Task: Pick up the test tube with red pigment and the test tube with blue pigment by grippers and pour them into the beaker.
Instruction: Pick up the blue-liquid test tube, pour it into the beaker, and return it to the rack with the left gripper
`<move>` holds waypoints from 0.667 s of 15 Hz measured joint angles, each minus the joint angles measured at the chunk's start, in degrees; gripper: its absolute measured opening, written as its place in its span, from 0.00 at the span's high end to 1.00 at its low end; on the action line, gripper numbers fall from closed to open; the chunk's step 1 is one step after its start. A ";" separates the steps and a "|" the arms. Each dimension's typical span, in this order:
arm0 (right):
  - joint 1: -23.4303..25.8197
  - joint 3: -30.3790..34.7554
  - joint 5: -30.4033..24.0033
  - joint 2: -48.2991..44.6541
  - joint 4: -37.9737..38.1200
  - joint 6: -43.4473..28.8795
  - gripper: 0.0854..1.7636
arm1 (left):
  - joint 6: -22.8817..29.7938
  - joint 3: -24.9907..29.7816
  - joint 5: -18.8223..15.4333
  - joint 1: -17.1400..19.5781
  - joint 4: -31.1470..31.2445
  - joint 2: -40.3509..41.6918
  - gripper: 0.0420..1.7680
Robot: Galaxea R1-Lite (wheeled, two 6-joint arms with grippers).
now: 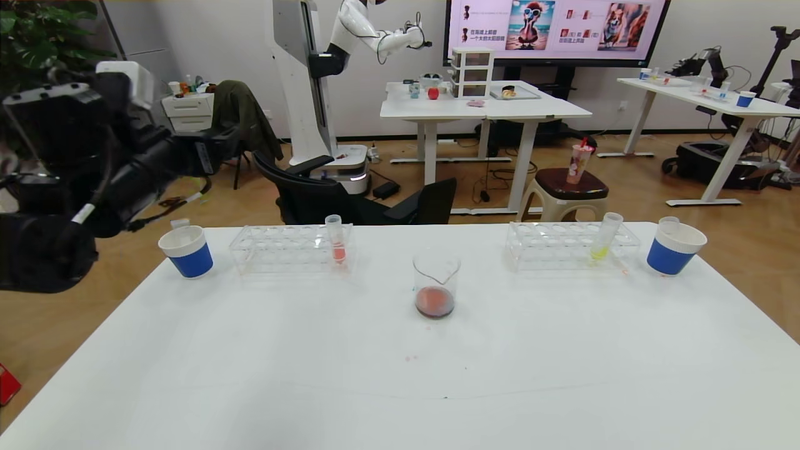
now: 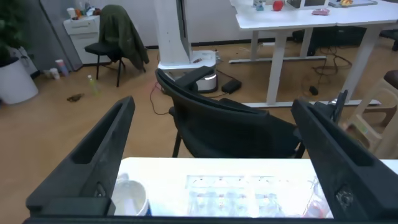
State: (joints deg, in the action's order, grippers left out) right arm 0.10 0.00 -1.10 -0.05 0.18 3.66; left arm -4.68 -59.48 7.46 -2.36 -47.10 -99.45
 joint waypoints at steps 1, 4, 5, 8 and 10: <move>0.00 0.00 0.00 0.00 0.00 -0.02 0.02 | -1.62 1.73 0.02 0.05 2.65 4.00 0.01; 0.00 0.00 -0.02 0.00 0.00 0.00 0.02 | -5.05 7.00 0.02 0.50 10.59 16.48 0.01; 0.00 0.00 -0.02 0.00 0.00 -0.02 0.02 | -5.60 8.72 0.04 0.91 13.20 20.68 0.01; 0.00 0.00 -0.02 0.00 0.00 0.00 0.02 | -6.06 13.04 0.00 3.52 22.66 33.90 0.01; 0.00 0.00 -0.02 0.00 0.00 0.00 0.02 | -5.77 15.35 -0.18 4.90 27.60 43.08 0.01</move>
State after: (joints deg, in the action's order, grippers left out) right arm 0.10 0.00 -1.12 -0.05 0.18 3.66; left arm -10.45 -44.13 7.28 2.54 -19.50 -56.37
